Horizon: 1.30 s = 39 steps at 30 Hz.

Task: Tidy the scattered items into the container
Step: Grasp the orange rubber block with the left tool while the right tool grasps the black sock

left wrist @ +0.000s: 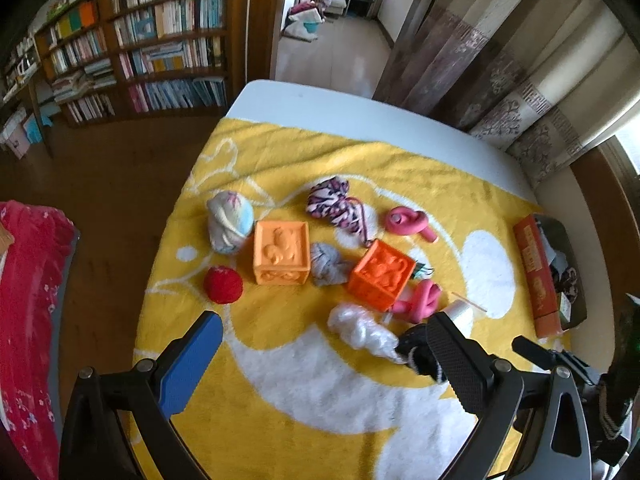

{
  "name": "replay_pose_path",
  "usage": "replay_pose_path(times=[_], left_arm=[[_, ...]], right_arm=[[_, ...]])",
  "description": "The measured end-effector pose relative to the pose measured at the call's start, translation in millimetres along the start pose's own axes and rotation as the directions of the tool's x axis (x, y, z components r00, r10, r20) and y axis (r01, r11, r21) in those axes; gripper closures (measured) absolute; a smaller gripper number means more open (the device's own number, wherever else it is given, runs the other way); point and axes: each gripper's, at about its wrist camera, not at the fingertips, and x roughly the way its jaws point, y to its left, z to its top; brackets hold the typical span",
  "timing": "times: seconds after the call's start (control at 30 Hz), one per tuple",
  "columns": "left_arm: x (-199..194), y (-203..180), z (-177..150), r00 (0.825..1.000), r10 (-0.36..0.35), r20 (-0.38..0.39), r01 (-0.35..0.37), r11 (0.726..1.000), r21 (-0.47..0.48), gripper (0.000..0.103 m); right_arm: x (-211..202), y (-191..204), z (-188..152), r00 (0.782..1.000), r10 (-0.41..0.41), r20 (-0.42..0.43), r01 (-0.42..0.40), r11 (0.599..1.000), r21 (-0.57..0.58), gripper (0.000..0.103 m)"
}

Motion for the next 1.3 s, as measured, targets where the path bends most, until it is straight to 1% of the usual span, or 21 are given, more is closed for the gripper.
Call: replay_pose_path(times=[0.13,0.33,0.43,0.53,0.6,0.67,0.8,0.93,1.03,1.17,1.23,1.3], left_arm=[[9,14,1,1.0,0.004,-0.024,-0.004,1.0,-0.001,0.0],[26,39,7,0.999,0.011,-0.038,-0.011,1.0,-0.01,0.0],[39,47,12,0.999,-0.001,-0.05,0.0,1.0,-0.013,0.0],[55,50,18,0.998,-0.016,-0.064,0.016,1.0,-0.013,0.0],[67,50,22,0.997,-0.019,-0.074,0.019,1.0,-0.008,0.0],[80,50,26,0.996,-0.02,-0.088,0.02,1.0,-0.001,0.0],[102,49,34,0.993,-0.023,-0.112,0.023,1.0,0.001,0.0],[119,46,39,0.992,-0.019,-0.129,0.02,1.0,0.007,0.0],[129,49,44,0.99,-0.018,-0.141,0.016,1.0,-0.013,0.0],[142,55,51,0.986,-0.035,-0.16,0.027,0.998,-0.052,0.0],[147,58,52,0.983,-0.057,-0.172,0.043,0.996,-0.084,0.0],[152,64,52,0.978,-0.093,-0.185,0.069,0.989,-0.132,0.001]], right_arm=[[22,7,-3,0.999,0.009,-0.049,-0.009,1.0,0.016,0.031],[49,15,-5,0.996,0.001,-0.092,0.002,0.999,0.039,0.031],[59,17,-6,0.994,-0.004,-0.107,0.009,0.999,0.052,0.031],[67,18,-7,0.993,-0.013,-0.116,0.021,0.998,0.062,0.031],[70,17,-9,0.993,-0.025,-0.119,0.033,0.997,0.066,0.036],[74,13,-10,0.991,-0.028,-0.128,0.039,0.996,0.085,0.038],[76,7,-13,0.991,-0.032,-0.128,0.047,0.992,0.114,0.039],[75,6,-13,0.992,-0.045,-0.122,0.059,0.992,0.112,0.039],[74,7,-14,0.991,-0.053,-0.119,0.066,0.992,0.109,0.039],[72,6,-14,0.991,-0.059,-0.118,0.072,0.992,0.107,0.039],[73,6,-14,0.991,-0.06,-0.12,0.073,0.992,0.107,0.039],[74,6,-14,0.991,-0.06,-0.122,0.073,0.992,0.106,0.039]])
